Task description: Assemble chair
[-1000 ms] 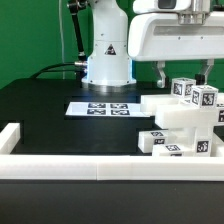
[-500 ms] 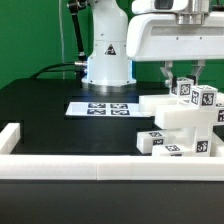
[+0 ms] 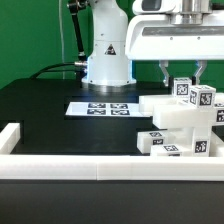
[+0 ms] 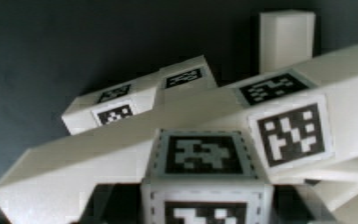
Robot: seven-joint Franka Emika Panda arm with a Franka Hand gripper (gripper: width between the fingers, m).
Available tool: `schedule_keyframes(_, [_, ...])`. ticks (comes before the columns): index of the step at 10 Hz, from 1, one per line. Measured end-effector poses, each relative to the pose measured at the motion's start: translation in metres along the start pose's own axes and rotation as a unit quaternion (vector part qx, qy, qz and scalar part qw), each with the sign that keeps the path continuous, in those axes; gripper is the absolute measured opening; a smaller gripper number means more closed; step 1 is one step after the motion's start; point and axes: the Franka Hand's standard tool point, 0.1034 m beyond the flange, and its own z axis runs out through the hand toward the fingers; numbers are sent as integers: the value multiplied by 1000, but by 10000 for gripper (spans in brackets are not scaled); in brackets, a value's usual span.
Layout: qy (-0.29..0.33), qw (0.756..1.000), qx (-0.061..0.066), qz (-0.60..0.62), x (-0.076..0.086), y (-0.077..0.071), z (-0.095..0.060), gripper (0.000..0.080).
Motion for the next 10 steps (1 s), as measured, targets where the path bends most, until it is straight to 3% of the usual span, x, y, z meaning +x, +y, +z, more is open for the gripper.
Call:
schedule_keyframes(3, [0,993,0,120,0,-1,0,287])
schedule_keyframes(8, [-2,944,4,330,0,-2,0,288])
schedule_keyframes(9, [-2,945,4,328,0,-3,0,358])
schedule_keyframes(10, [-1,949,3,315,0,-3,0,528])
